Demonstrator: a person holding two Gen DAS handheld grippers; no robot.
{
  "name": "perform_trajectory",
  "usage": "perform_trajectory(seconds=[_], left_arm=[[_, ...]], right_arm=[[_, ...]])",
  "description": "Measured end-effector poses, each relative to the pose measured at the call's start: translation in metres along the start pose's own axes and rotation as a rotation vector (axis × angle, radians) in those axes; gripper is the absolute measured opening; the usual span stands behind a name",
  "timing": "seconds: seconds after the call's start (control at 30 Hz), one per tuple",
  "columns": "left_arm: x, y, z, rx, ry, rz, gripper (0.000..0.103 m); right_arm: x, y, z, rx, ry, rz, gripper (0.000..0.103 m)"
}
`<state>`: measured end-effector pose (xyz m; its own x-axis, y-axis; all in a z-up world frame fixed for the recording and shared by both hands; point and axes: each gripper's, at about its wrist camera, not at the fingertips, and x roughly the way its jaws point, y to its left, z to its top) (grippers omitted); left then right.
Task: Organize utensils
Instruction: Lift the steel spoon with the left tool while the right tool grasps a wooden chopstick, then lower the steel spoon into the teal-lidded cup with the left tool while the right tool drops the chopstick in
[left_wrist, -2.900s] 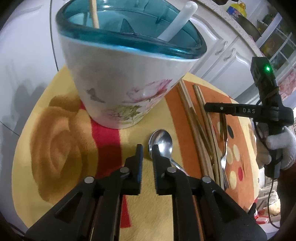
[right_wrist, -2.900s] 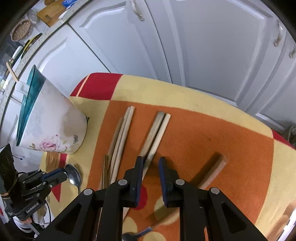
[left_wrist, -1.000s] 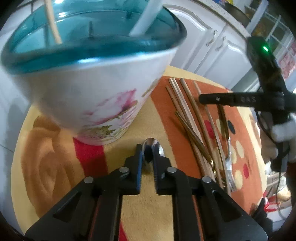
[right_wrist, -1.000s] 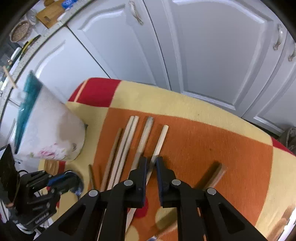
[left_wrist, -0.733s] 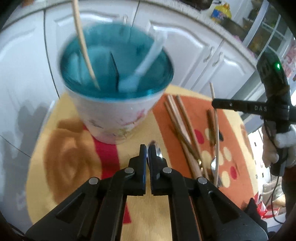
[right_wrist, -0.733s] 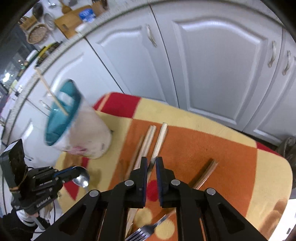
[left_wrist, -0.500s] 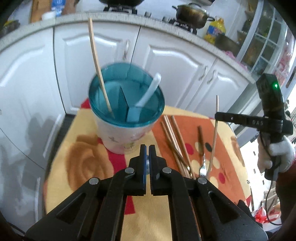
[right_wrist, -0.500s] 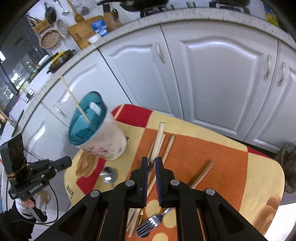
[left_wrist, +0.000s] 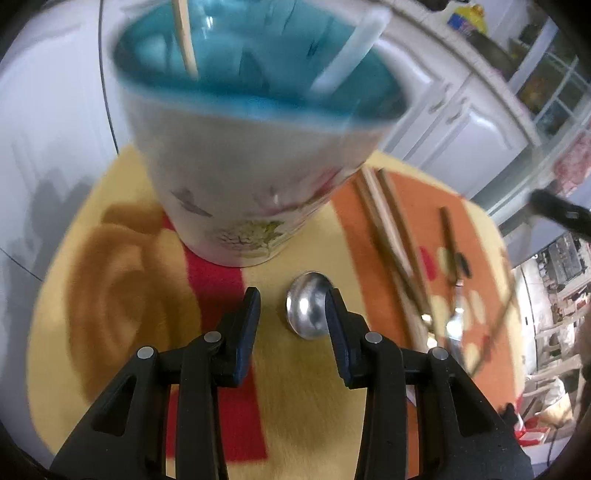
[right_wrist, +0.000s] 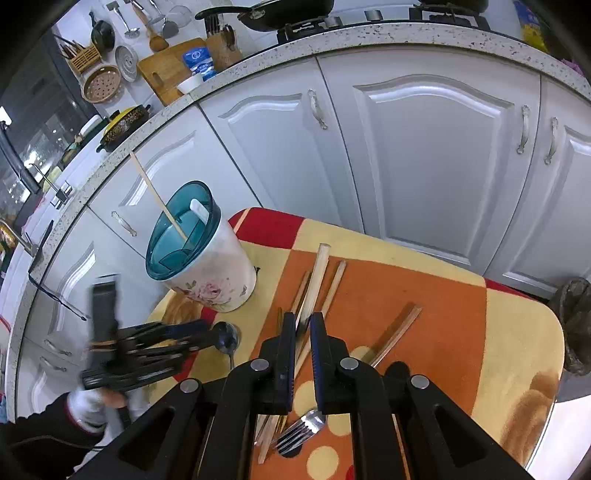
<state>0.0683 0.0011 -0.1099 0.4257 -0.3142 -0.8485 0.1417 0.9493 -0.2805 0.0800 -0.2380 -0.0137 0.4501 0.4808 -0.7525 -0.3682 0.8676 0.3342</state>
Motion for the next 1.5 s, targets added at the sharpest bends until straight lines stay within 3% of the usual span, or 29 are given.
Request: perform_trajectory(seconds=[0.03, 0.07, 0.17, 0.47, 0.7, 0.93, 1.23, 1.5], left_arm=[[0.000, -0.002, 0.000, 0.014, -0.032, 0.008, 0.025], [0.000, -0.005, 0.000, 0.031, -0.034, 0.007, 0.009], [-0.007, -0.011, -0.003, 0.060, -0.036, 0.005, 0.004], [-0.097, 0.001, -0.020, 0.044, -0.159, -0.005, 0.001], [-0.178, 0.007, -0.013, 0.048, -0.294, 0.008, 0.001], [-0.231, 0.012, 0.008, 0.064, -0.418, 0.055, 0.001], [-0.251, 0.021, 0.063, 0.069, -0.569, 0.252, 0.001], [-0.213, 0.026, 0.092, 0.092, -0.547, 0.355, 0.001]], right_arm=[[-0.001, 0.001, 0.000, -0.003, 0.000, 0.000, 0.007], [-0.002, 0.002, 0.000, -0.005, -0.001, -0.001, 0.007], [-0.003, 0.004, 0.000, -0.007, -0.003, 0.005, 0.007], [-0.019, 0.020, 0.001, -0.045, -0.038, 0.045, 0.006], [-0.039, 0.030, 0.008, -0.049, -0.098, 0.066, 0.005], [-0.058, 0.043, 0.026, -0.056, -0.138, 0.119, 0.005], [-0.083, 0.086, 0.084, -0.138, -0.234, 0.184, 0.005], [-0.077, 0.116, 0.125, -0.206, -0.253, 0.181, 0.005]])
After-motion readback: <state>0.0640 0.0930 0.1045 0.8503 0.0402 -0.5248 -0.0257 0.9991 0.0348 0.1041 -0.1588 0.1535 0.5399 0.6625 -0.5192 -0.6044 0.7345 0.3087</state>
